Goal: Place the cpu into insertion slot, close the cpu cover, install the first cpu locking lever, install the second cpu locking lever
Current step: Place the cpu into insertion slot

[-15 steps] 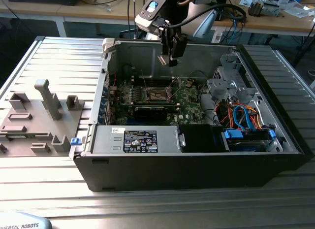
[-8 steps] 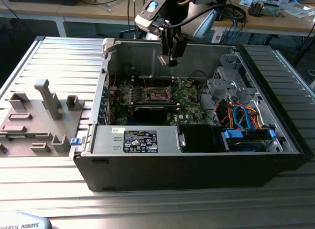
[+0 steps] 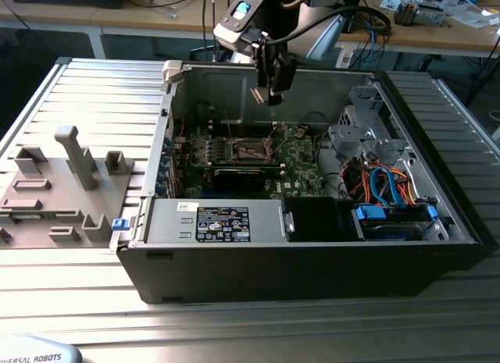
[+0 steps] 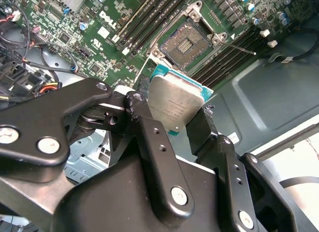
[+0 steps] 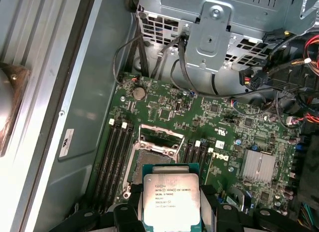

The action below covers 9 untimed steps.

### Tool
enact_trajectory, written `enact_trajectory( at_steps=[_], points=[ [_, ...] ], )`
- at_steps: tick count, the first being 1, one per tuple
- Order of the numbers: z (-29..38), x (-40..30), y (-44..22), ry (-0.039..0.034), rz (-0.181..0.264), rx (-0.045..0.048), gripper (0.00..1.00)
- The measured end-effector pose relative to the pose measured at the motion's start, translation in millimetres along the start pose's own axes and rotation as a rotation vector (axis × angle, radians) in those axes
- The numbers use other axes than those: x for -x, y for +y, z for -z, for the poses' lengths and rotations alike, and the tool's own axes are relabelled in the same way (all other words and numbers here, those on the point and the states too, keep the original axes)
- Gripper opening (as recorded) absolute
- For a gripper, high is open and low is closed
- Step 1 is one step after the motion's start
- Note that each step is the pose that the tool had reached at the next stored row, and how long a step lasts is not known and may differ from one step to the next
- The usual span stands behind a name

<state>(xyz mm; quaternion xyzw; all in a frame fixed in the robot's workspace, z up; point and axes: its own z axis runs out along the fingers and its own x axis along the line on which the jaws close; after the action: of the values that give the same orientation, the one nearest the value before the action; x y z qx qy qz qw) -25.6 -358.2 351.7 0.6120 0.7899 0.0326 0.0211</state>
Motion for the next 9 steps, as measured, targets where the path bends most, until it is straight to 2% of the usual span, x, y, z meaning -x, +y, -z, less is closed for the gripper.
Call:
enact_trajectory(
  at_steps=[9],
  points=[
    [-0.1, 0.0, 0.0, -0.0005, -0.007, 0.0001, 0.54]
  ],
)
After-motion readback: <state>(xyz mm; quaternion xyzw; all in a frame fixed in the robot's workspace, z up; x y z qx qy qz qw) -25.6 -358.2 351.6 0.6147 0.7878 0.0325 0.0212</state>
